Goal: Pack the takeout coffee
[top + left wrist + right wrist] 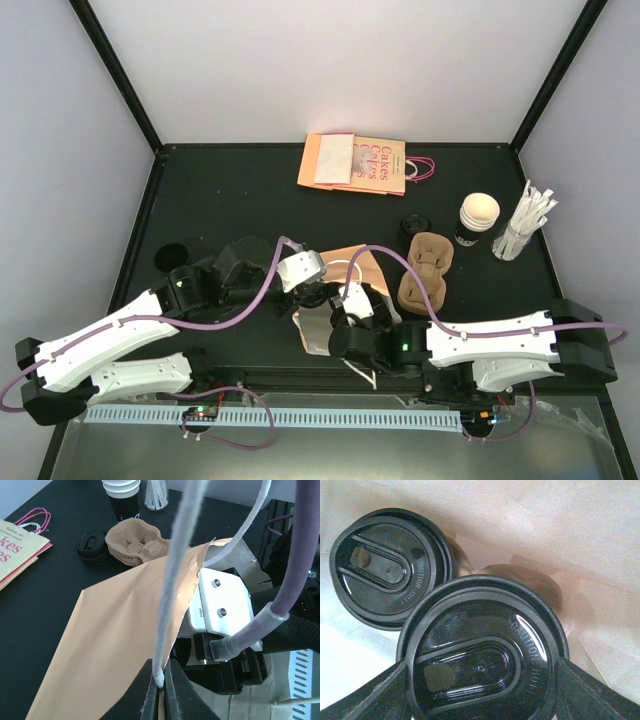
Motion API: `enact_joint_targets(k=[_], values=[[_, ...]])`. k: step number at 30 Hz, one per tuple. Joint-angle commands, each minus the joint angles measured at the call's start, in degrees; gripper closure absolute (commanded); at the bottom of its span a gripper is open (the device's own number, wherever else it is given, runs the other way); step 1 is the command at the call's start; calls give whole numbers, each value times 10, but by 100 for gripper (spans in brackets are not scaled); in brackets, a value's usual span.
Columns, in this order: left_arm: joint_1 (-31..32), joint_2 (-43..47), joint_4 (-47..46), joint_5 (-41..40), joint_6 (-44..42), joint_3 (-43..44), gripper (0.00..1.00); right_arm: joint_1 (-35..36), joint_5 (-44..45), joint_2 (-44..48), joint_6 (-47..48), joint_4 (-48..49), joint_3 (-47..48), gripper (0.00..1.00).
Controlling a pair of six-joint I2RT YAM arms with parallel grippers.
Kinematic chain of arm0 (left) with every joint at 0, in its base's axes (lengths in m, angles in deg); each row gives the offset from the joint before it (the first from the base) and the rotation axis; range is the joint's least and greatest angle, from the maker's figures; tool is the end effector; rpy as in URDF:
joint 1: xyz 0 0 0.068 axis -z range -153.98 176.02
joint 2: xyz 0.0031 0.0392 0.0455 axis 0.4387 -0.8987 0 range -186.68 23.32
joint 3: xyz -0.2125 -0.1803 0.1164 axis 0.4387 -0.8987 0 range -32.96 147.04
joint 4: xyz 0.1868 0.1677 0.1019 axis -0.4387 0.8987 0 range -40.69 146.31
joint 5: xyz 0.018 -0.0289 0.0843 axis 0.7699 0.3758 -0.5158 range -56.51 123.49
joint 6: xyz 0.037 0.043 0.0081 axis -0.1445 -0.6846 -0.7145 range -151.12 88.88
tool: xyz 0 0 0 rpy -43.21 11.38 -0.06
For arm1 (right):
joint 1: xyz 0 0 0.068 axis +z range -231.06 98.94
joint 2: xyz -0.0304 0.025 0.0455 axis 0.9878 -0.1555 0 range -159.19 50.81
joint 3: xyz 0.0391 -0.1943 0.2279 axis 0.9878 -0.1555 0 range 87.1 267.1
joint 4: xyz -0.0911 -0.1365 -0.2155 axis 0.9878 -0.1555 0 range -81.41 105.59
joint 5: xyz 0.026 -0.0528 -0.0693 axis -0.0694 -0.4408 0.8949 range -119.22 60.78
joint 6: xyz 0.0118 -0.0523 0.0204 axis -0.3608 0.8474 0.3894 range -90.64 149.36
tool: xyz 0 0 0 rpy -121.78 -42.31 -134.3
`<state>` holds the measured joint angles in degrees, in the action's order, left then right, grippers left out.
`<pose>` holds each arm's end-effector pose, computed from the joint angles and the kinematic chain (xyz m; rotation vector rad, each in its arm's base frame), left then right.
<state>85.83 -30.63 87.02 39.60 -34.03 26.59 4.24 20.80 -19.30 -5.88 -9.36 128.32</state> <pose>0.0927 -0.1680 0.3751 1.2048 1.8513 -0.6853 0.0500 0.2280 0.2386 -0.5968 2.0322 0.1092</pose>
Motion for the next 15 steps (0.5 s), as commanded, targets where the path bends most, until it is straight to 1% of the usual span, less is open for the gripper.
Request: enact_joint_targets(k=[1, 4, 8, 9, 12, 14, 15], values=[[0, 7, 10, 5, 6, 16, 96, 3, 49, -25, -64, -77, 17, 56], [0, 2, 10, 5, 7, 16, 96, 3, 61, -35, -99, -105, 25, 56], [0, -5, 11, 11, 10, 19, 96, 3, 52, -34, -89, -85, 21, 56], [0, -5, 10, 15, 11, 22, 91, 3, 50, -32, -85, -80, 19, 56], [0, 0, 9, 26, 33, 39, 65, 3, 46, -31, -74, -65, 15, 56], [-7, 7, 1, 37, 51, 53, 45, 3, 43, -31, -70, -59, 12, 56], [-15, 8, 0, 44, 60, 66, 39, 3, 42, -30, -69, -57, 10, 56]])
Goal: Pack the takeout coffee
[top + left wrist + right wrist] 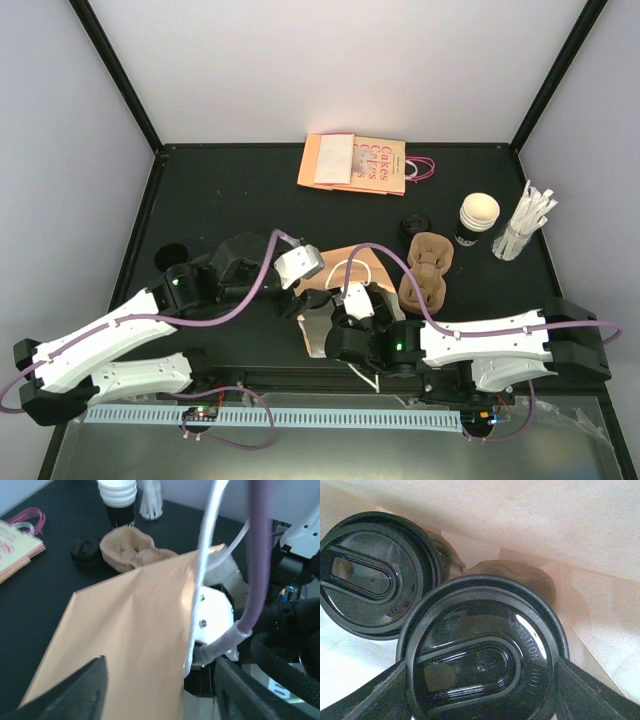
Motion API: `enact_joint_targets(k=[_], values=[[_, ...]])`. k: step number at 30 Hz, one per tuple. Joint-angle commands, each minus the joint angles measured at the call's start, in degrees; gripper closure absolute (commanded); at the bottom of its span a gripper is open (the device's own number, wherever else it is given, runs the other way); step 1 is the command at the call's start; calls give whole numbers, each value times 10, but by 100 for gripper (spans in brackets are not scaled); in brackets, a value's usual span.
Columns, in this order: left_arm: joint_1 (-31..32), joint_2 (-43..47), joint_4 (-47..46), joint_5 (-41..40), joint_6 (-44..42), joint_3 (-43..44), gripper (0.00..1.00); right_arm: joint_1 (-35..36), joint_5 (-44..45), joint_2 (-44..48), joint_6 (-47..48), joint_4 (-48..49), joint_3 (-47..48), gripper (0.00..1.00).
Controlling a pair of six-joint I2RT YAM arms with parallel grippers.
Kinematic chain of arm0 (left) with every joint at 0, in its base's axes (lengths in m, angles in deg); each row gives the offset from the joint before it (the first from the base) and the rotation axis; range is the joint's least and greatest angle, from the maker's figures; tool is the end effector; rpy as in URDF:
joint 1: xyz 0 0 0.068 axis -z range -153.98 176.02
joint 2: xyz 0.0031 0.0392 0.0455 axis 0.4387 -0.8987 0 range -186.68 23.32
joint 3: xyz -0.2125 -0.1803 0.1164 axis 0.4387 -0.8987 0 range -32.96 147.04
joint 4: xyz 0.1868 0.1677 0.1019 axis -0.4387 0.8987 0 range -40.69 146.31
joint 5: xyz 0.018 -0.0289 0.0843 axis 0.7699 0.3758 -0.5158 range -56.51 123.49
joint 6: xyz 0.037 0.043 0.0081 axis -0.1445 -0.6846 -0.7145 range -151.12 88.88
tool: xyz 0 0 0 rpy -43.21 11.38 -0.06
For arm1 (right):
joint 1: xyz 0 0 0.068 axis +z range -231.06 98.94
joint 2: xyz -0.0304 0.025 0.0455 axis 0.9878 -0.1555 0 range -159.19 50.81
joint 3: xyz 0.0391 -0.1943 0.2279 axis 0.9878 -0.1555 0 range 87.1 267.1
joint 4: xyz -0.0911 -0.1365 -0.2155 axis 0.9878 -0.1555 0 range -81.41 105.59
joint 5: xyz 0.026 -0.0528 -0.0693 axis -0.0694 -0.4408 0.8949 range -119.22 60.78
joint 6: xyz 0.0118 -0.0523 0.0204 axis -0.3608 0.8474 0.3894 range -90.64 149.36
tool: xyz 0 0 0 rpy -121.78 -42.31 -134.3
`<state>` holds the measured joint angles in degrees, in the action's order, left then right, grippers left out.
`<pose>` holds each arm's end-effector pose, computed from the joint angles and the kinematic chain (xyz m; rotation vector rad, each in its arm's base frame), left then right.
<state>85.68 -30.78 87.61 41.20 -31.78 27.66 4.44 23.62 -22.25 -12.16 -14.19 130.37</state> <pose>0.0919 -0.1678 0.3802 1.1832 1.8707 -0.7362 0.0508 0.2321 0.2352 -0.5230 2.0533 0.0458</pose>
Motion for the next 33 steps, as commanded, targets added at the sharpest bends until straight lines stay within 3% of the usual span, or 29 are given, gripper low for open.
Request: enact_joint_targets(k=[1, 7, 10, 11, 21, 28, 33], values=[[-23, 10, -6, 39, 46, 62, 34, 1, 13, 0, -6, -5, -13, 56], [-118, -2, -6, 120, 101, 109, 22, 0, 11, 9, -15, -1, -27, 56], [-189, -14, 0, 110, 140, 115, 2, -1, 9, 14, -21, -1, -32, 56], [-213, -23, 2, 111, 153, 115, 1, -1, 8, 14, -21, 0, -32, 56], [-367, -147, -65, 154, 181, 81, 1, -8, -4, 25, -19, 2, -41, 56], [-390, -242, -118, 144, 174, 96, 1, -14, -15, 34, -19, 12, -52, 56], [-393, -334, -91, 149, 173, 149, 1, -17, -22, 41, -14, 17, -56, 56]])
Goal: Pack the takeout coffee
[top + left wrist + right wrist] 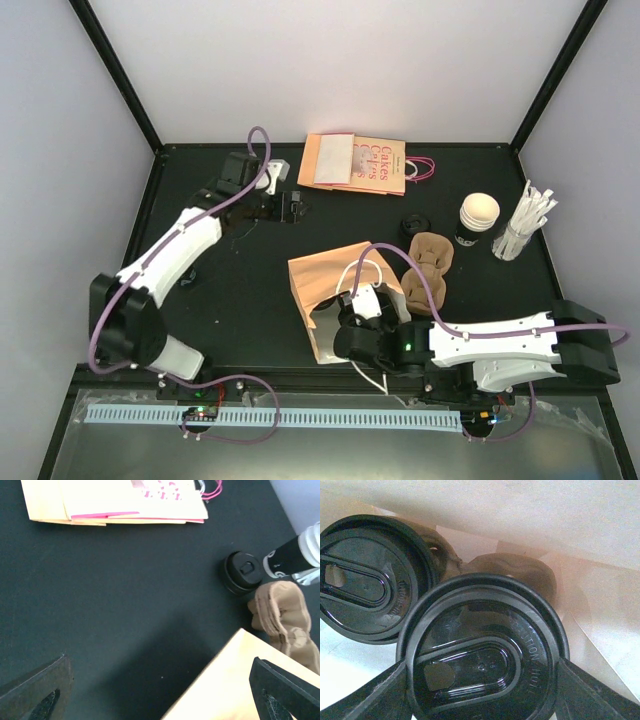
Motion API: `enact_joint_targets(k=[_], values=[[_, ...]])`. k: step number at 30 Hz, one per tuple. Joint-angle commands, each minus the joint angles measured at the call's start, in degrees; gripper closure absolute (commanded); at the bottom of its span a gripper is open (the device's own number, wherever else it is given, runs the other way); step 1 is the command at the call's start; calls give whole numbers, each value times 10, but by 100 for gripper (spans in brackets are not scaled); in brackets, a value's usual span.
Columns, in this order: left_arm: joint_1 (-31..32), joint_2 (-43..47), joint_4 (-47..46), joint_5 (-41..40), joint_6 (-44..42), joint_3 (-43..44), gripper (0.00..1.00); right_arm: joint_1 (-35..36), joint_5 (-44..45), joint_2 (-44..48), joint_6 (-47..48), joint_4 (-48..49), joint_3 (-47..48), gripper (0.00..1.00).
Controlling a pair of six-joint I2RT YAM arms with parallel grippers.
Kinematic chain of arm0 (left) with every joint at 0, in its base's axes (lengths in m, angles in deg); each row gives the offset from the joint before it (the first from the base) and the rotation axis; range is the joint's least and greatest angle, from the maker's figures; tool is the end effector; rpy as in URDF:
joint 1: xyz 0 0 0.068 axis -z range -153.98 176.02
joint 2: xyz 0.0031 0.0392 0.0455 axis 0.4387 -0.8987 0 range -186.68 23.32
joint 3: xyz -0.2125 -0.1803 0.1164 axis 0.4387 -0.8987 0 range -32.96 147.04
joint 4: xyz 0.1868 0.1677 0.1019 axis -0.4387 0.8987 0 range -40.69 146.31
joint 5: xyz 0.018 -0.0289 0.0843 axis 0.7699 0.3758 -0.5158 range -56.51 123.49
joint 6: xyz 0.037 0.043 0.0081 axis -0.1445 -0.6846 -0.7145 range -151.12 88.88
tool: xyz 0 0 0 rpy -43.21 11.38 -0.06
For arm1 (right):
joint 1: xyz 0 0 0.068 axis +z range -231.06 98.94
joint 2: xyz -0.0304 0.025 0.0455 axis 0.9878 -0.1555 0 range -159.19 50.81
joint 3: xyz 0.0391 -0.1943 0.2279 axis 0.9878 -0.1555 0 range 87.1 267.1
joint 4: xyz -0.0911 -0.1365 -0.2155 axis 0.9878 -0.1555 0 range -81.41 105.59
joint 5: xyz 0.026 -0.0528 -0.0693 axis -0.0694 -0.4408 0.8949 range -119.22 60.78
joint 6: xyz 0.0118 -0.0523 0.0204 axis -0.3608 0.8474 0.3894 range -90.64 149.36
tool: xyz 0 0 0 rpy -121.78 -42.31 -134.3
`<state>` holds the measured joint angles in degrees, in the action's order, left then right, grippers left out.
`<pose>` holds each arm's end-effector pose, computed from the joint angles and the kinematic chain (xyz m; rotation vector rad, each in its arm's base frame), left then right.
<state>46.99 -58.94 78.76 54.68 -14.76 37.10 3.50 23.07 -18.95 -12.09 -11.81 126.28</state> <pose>0.2991 -0.1304 0.3353 0.2916 2.3382 -0.7535 0.0530 0.2167 0.2275 -0.4953 2.0579 0.0689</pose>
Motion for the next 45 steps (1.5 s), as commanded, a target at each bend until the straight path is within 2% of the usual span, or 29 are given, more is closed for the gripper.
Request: enact_joint_targets(k=[1, 5, 24, 45], values=[[-6, -71, 10, 16, 6, 75, 1, -8, -18, 9, -13, -5, -16, 56], [-7, -119, 25, 24, 9, 108, 1, -10, -22, 13, -4, 3, -20, 56], [-7, -181, -15, 52, 12, 115, 4, -14, -39, 22, 15, 22, -28, 56], [5, -271, -23, 141, -6, 135, 19, -15, -62, 21, 1, 32, -43, 57]])
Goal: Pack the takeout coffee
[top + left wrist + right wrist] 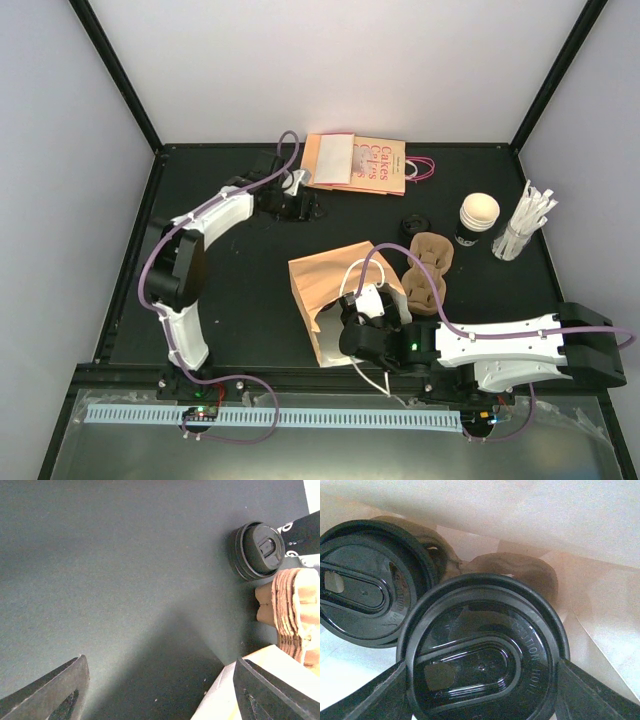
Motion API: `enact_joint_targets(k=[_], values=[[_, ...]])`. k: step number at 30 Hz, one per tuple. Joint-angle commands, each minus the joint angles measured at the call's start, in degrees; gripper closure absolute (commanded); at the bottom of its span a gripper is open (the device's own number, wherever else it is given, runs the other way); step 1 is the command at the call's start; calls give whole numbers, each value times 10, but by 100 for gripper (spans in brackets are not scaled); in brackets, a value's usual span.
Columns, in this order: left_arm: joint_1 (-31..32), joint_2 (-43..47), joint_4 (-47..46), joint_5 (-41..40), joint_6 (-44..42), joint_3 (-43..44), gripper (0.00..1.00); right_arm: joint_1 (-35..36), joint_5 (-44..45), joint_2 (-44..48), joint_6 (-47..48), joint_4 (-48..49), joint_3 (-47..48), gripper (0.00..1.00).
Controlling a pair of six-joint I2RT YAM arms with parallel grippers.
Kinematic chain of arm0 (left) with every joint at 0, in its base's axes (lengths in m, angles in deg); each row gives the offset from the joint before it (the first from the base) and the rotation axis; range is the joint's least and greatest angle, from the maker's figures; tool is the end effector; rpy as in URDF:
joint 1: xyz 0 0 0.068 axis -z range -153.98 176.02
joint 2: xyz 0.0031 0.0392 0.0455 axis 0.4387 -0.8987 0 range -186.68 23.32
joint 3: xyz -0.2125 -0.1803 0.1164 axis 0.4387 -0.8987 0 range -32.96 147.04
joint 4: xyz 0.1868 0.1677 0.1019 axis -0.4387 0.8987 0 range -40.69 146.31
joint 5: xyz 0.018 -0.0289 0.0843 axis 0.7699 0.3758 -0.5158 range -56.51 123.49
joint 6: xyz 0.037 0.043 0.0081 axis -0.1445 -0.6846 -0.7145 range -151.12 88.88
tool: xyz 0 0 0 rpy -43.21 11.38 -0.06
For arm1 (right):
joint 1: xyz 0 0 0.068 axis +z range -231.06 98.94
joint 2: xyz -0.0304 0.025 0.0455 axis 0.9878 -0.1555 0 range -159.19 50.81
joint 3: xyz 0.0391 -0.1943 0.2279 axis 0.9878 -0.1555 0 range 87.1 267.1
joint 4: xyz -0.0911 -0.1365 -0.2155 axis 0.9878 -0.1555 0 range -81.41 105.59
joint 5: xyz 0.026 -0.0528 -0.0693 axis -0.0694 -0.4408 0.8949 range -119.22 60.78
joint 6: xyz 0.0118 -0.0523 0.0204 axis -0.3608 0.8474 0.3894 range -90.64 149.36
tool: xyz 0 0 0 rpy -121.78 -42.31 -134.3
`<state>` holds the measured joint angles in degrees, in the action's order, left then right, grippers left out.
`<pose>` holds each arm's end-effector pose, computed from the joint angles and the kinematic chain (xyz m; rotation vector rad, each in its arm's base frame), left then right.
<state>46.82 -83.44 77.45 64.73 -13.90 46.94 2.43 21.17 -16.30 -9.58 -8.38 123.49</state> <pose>0.3869 -0.1695 0.2443 0.3082 2.5728 -0.9474 0.0553 0.2083 0.2242 -0.5040 2.0591 0.1099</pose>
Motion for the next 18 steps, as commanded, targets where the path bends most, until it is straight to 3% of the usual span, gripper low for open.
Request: enact_joint_targets(k=[1, 18], values=[[9, -33, -5, 44, -17, 41, 20, -4, -44, -6, -24, -2, -16, 57], [31, -81, -16, 88, -18, 47, 22, -6, -7, -15, -17, -15, -6, 57]])
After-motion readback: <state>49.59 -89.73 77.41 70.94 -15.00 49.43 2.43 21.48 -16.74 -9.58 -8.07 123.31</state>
